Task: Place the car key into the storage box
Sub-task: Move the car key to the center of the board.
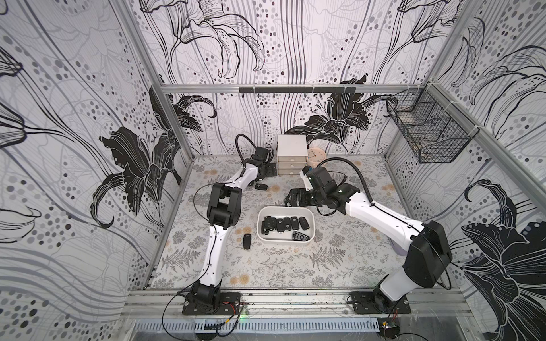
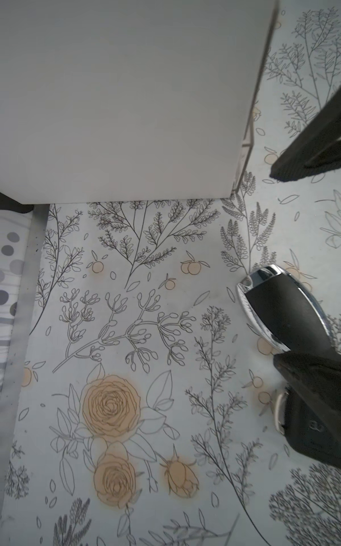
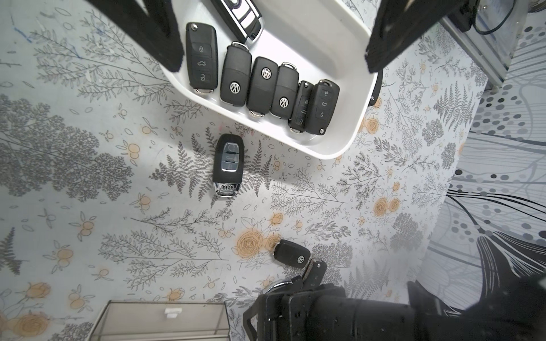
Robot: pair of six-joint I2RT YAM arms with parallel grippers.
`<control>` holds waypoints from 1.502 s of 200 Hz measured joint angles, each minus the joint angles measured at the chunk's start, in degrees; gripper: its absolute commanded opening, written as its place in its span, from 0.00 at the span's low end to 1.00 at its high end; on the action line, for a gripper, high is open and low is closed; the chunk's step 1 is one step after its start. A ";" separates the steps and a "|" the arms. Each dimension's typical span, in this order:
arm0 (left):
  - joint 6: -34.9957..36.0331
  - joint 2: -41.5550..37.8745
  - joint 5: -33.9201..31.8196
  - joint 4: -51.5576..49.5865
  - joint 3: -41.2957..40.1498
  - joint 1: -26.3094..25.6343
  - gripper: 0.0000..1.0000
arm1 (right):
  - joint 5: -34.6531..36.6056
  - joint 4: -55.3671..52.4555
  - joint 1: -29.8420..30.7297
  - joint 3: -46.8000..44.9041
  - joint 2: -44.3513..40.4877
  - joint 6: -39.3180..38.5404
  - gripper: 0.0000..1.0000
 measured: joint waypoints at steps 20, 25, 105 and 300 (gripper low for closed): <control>0.31 1.97 0.70 0.13 1.86 0.50 0.93 | 0.46 -0.46 -0.04 -0.42 -0.76 0.37 1.00; 0.35 2.25 0.92 0.11 1.97 0.68 0.93 | 0.55 -0.44 -0.04 -0.57 -0.92 0.46 1.00; 3.06 1.70 3.19 -0.24 -0.44 1.86 0.80 | 0.59 -0.85 -0.11 -1.18 -1.14 0.72 1.00; 6.36 7.56 -12.04 -12.11 11.34 -2.60 0.48 | 0.15 -0.66 -0.15 -5.77 -4.09 2.93 1.00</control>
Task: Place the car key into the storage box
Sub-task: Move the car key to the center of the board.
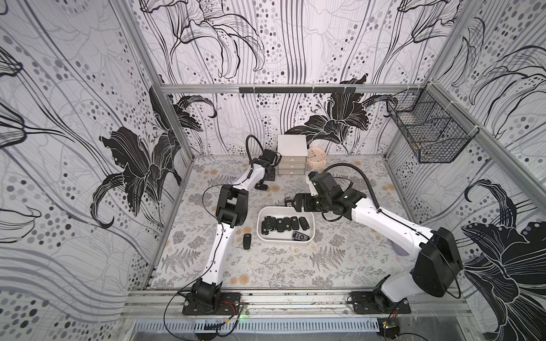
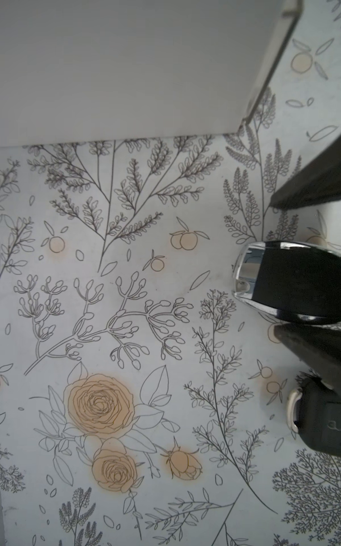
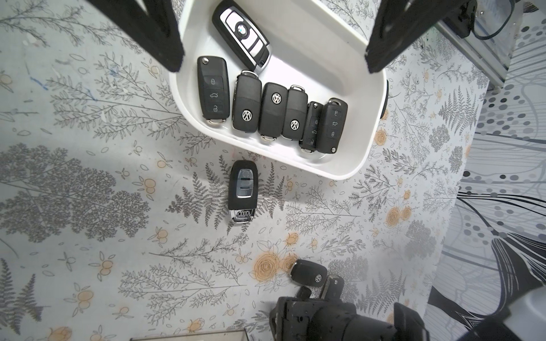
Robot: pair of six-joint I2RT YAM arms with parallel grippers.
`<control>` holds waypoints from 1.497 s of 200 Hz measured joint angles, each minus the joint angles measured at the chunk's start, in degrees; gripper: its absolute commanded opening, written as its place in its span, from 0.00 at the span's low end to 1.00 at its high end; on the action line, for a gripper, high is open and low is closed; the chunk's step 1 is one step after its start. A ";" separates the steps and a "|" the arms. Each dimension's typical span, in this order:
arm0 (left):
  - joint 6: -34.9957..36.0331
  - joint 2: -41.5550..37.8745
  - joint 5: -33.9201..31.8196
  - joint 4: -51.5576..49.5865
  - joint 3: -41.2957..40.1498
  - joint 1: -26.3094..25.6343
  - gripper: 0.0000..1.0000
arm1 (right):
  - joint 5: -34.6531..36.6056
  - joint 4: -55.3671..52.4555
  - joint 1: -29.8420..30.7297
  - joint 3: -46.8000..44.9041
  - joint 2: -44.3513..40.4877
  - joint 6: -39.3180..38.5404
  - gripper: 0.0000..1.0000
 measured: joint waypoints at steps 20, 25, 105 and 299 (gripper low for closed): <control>-0.07 0.00 0.09 -0.13 0.00 0.00 0.36 | 0.00 0.04 0.00 -0.35 0.00 0.61 1.00; 0.24 0.00 0.04 -0.20 0.00 0.00 0.36 | 0.00 0.00 0.00 -0.35 0.00 0.74 1.00; -1.40 -9.22 0.02 3.08 -15.93 -0.02 0.34 | -1.16 1.09 0.00 -0.39 0.07 0.81 1.00; -5.57 -17.46 -1.40 2.49 -28.74 -1.07 0.32 | -3.67 3.06 0.00 -1.77 0.11 2.10 1.00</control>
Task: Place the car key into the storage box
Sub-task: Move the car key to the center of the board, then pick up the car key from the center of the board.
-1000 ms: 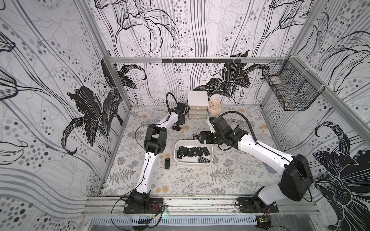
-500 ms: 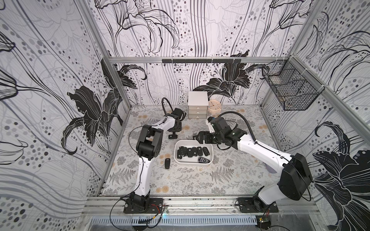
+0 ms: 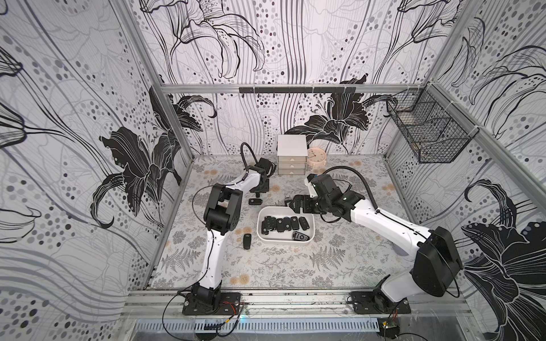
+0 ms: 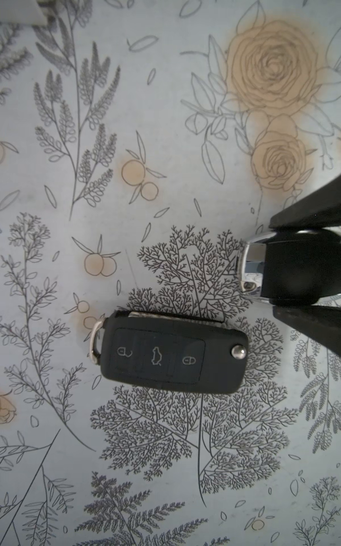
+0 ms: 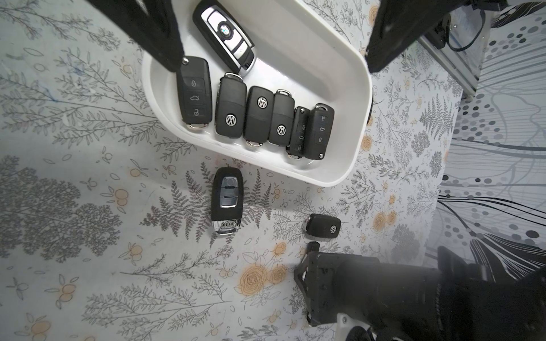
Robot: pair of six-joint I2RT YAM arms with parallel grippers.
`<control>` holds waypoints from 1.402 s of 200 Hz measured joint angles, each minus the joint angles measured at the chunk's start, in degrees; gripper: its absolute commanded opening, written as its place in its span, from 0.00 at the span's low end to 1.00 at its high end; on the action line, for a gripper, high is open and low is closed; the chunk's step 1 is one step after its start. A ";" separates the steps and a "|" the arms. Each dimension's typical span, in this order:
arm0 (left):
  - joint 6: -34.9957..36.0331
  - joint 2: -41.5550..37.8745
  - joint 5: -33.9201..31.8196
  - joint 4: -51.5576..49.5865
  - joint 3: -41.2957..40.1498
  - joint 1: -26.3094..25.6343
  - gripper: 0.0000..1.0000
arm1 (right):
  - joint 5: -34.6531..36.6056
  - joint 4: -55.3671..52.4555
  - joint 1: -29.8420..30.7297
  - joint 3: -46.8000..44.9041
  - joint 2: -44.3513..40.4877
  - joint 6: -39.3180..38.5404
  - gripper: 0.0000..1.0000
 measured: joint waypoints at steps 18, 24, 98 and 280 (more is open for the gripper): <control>-0.20 -0.98 -0.04 -0.52 -1.01 -0.11 0.32 | 0.00 0.04 0.00 0.00 -0.11 0.00 1.00; -0.31 -1.49 -0.04 -0.74 -1.46 -0.13 0.32 | 0.00 0.07 0.00 0.00 -0.17 0.00 1.00; -0.37 -16.90 -0.76 -1.16 -7.52 -2.19 0.38 | -0.37 1.31 0.00 -2.69 -2.73 -0.04 1.00; -3.56 1.81 4.31 -10.51 6.86 2.71 0.58 | -0.37 1.42 0.00 -5.86 -7.56 -0.02 1.00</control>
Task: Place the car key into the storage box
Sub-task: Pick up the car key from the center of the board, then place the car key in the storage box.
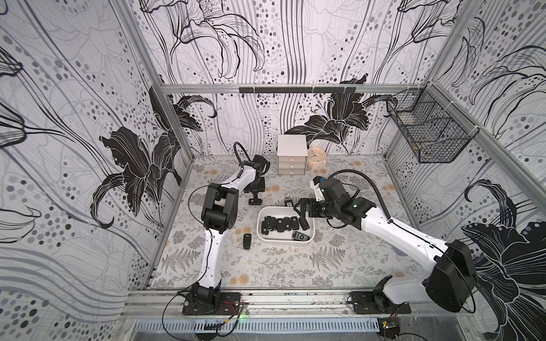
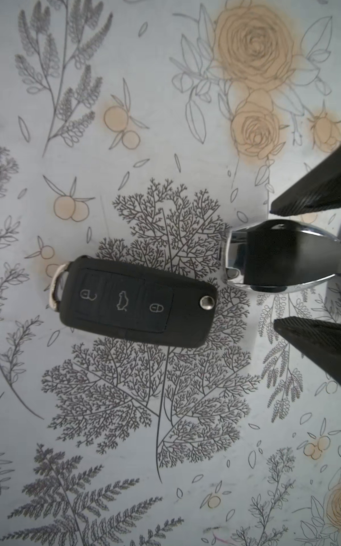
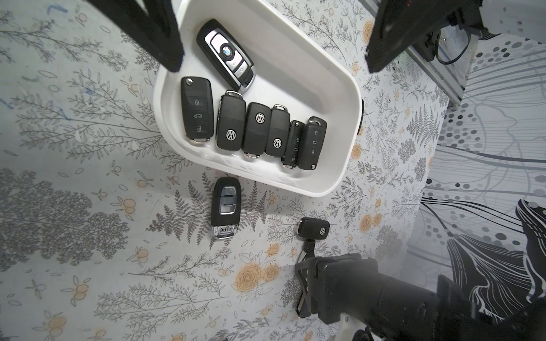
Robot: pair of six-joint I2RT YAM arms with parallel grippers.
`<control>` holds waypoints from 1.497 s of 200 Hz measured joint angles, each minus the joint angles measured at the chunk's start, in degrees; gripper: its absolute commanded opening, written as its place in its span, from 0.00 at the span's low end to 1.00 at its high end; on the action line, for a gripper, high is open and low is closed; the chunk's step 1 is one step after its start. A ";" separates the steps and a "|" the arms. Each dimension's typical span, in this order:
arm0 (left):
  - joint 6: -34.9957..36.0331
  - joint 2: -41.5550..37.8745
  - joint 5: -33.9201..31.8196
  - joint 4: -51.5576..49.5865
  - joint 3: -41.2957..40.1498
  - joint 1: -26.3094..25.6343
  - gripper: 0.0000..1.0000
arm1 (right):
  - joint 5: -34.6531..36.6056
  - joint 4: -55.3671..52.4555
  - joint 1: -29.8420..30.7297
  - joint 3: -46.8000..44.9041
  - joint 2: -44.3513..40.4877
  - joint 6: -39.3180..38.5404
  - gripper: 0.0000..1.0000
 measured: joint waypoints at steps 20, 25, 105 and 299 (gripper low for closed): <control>0.04 1.95 0.28 -0.96 2.40 0.07 0.54 | 0.20 0.00 0.00 0.00 0.00 0.00 1.00; 0.04 2.36 0.37 -1.09 2.75 0.11 0.52 | 0.22 0.00 0.00 0.00 0.00 0.00 1.00; 0.13 2.21 0.42 -0.74 2.43 0.17 0.33 | 0.22 -0.13 0.00 0.00 0.00 0.00 1.00; 9.49 -30.38 -0.74 2.99 -26.77 -19.78 0.35 | 3.10 -3.15 0.00 -4.59 -7.78 -3.39 1.00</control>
